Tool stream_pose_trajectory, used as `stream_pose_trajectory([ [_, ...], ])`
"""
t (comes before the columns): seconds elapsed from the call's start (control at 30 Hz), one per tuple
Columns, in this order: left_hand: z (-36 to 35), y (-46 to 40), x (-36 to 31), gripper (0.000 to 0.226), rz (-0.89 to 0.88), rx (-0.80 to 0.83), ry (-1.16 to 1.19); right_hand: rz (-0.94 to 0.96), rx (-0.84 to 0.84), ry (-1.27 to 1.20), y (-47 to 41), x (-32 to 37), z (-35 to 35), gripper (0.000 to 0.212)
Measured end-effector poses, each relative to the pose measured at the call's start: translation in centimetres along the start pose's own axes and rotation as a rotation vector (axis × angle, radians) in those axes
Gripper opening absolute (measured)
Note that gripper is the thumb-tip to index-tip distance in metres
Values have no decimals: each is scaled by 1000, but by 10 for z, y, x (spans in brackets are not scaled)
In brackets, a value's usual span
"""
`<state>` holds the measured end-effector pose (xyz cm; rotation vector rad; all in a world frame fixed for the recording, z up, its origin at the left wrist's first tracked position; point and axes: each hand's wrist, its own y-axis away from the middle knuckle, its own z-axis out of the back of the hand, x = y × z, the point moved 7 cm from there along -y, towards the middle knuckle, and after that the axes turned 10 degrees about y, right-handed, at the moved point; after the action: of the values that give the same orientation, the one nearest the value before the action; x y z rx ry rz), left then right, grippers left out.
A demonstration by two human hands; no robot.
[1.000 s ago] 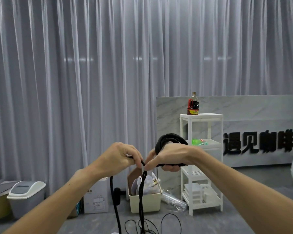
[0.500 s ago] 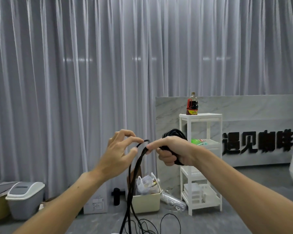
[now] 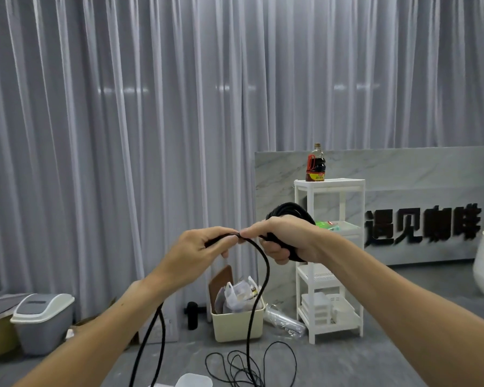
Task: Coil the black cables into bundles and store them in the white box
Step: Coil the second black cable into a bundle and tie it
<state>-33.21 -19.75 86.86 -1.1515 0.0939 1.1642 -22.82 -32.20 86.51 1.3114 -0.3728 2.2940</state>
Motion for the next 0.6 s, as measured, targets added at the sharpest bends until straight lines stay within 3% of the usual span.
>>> stream_pose_trajectory([
  [0.1,9,-3,-7,15,-59,-108,-32,-20,81,-124,-1,3,-5,23],
  [0.23,20,-2,-11,19,-29,-366,-238,-7,17,-291,-7,3,-4,28],
  [0.33,17,-4,-3,35,117,-338,-139,-4,-31,-304,-10,3,-5,26],
  [0.4,14,-4,-2,33,176,-305,-76,-17,-45,-284,-11,1,-6,24],
  [0.5,11,-4,-15,13,48,-298,-151,-28,-74,-282,-13,-1,-5,24],
  [0.6,2,-1,-32,14,-131,-255,-335,-36,-111,-300,-14,0,-4,23],
])
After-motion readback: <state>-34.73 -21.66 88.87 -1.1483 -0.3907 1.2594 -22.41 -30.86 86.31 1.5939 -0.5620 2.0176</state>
